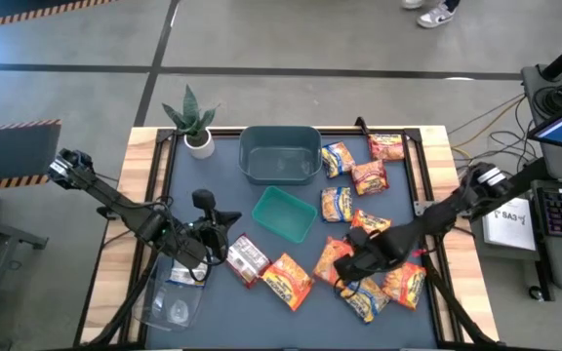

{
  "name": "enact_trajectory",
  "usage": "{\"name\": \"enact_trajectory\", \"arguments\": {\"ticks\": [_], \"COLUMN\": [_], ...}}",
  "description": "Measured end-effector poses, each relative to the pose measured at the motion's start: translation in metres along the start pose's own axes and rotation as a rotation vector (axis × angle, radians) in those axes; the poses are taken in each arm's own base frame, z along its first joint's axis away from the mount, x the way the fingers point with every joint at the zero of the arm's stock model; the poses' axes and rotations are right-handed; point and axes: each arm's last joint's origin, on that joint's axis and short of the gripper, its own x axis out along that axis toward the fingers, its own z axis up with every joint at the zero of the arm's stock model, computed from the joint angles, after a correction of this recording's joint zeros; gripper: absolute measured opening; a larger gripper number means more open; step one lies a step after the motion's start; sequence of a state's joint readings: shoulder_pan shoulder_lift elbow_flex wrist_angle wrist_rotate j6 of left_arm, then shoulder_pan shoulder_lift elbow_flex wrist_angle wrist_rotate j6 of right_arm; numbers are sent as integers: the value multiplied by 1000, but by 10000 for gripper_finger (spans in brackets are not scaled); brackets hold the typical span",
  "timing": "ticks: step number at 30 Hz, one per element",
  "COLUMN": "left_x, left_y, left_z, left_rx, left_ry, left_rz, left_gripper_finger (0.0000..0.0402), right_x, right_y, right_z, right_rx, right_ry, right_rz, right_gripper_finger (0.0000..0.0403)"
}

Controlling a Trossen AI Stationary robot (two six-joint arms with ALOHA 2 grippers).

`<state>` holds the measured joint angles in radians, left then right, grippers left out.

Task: Sort Maruchan noodles
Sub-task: Put the orange noodle pack into the green bin

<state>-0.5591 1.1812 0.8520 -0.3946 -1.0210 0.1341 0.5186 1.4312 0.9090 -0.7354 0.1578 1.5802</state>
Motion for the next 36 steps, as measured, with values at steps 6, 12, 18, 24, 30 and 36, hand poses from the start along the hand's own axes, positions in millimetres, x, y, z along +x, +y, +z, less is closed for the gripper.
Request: {"name": "enact_trajectory", "arguments": {"ticks": [6,12,18,24,30,36], "left_x": [0,1,7,23,39,57], "left_y": [0,0,-11,-36,-60,-84], "left_z": [0,9,28,46,65,89], "left_rx": [-8,-74,-146,-214,-233,-162], "left_ry": [-3,-60,-198,-323,-366,-320], "left_rz": [0,-9,-125,-154,-149,-208], "left_gripper_finger": [1,1,1,1,1,1], "right_x": [-11,2,12,12,11,6], "right_y": [-31,-52,-59,-59,-58,-52], "right_z": [-8,-15,-17,-17,-17,-17], "right_rx": [51,138,151,97,30,-74], "right_ry": [-25,6,16,9,17,8], "right_rz": [141,270,289,296,302,335], "right_gripper_finger": [240,240,235,226,226,226]}}
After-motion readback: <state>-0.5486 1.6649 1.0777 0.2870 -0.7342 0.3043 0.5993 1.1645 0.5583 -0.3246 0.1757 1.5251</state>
